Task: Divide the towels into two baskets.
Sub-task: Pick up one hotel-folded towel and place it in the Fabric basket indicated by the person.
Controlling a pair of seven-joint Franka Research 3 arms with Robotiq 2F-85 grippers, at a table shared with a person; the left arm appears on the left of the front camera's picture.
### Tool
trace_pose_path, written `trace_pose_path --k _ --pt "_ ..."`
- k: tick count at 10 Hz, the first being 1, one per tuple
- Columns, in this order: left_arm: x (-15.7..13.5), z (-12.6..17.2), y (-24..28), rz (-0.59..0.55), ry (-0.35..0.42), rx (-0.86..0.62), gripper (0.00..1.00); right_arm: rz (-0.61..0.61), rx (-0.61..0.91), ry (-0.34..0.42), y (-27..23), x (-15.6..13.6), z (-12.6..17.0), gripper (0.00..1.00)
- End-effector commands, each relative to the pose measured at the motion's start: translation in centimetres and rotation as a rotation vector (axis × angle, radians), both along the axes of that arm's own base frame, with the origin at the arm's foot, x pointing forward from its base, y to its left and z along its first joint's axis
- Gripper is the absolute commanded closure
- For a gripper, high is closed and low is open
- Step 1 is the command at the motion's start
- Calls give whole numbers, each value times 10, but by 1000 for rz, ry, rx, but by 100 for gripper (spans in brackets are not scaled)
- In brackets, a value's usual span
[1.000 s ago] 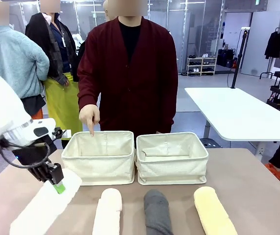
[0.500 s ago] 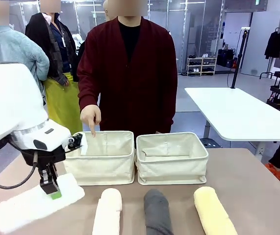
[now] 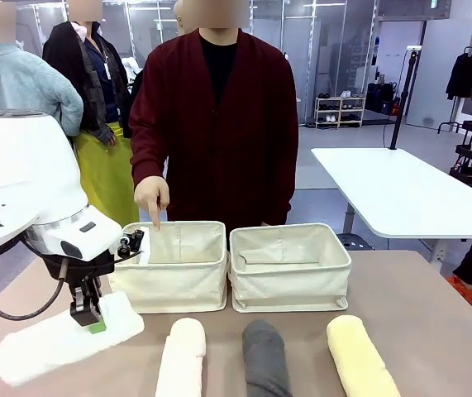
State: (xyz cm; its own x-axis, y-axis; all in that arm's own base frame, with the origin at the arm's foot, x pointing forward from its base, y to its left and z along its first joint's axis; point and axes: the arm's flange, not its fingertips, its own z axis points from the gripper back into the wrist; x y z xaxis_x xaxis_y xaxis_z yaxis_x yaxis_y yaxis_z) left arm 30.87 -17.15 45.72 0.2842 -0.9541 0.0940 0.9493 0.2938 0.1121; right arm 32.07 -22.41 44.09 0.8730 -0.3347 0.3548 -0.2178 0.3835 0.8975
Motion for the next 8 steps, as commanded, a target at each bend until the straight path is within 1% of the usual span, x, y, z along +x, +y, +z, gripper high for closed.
trace_pose_path --k 1,2,3,5,6,7,8 --pt "1 1 -1 -16 -11 -2 68 4 4 -9 1 -2 3 0" --pt "3 18 -16 -170 -147 45 68 4 4 -9 1 -2 3 0" --pt "11 34 -44 -283 -233 124 68 4 4 -9 1 -2 3 0" --pt "34 56 -78 -351 -255 200 68 4 4 -9 1 -2 3 0" --pt "49 68 -91 -380 -272 212 68 4 4 -9 1 -2 3 0" --pt "72 76 -104 -414 -298 253 68 4 4 -9 1 -2 3 0" --pt "97 80 -111 -447 -307 292 68 4 4 -9 1 -2 3 0"
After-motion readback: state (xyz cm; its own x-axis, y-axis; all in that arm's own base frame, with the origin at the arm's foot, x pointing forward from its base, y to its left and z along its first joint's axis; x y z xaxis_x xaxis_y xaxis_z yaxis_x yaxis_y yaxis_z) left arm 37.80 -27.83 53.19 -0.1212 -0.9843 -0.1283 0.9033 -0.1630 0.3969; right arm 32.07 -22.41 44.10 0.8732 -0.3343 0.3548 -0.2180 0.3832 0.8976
